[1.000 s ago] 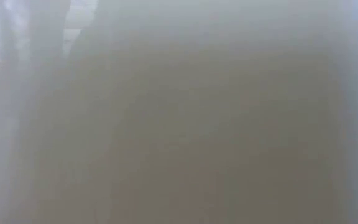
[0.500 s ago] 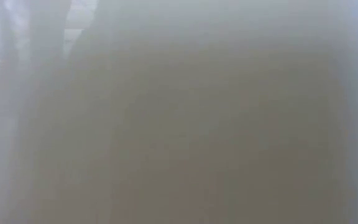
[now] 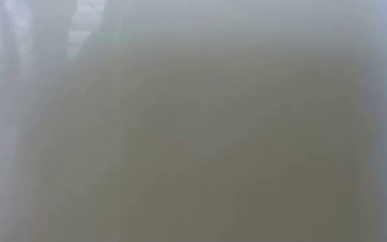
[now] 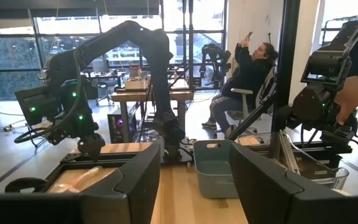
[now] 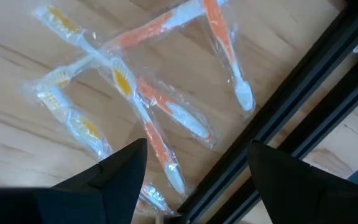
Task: Pick & Place Toothbrushes
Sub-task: Adjust the orange toothbrushes
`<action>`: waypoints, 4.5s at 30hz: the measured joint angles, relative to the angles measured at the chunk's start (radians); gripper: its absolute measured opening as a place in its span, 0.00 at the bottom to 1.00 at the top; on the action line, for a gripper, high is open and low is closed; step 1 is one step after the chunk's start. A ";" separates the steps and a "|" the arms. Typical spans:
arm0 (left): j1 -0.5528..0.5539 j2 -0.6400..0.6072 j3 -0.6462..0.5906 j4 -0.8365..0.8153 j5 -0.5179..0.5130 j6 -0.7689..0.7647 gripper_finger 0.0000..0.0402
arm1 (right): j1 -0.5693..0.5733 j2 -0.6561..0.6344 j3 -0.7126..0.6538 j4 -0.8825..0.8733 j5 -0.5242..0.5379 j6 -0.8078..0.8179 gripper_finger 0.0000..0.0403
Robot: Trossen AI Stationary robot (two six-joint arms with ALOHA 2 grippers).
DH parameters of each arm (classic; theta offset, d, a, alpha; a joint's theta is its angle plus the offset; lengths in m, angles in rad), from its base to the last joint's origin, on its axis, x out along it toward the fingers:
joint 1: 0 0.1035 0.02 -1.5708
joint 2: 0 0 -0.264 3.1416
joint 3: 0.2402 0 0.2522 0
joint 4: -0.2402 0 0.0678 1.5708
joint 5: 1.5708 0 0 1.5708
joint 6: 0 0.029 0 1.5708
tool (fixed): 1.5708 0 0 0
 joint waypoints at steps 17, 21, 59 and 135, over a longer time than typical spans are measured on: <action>0.000 0.019 0.000 -0.010 0.000 -0.019 0.46 | 0.157 -0.116 -0.001 -0.051 0.002 0.062 0.60; 0.000 0.018 0.000 -0.010 0.000 -0.019 0.46 | 0.209 -0.201 -0.001 -0.044 0.001 0.082 0.50; 0.000 0.018 0.000 0.047 0.000 0.012 0.46 | -0.183 0.180 0.179 -0.051 -0.401 0.517 0.00; 0.001 0.018 0.000 0.036 0.000 -0.015 0.46 | -0.174 0.268 0.179 -0.094 -0.259 0.350 0.00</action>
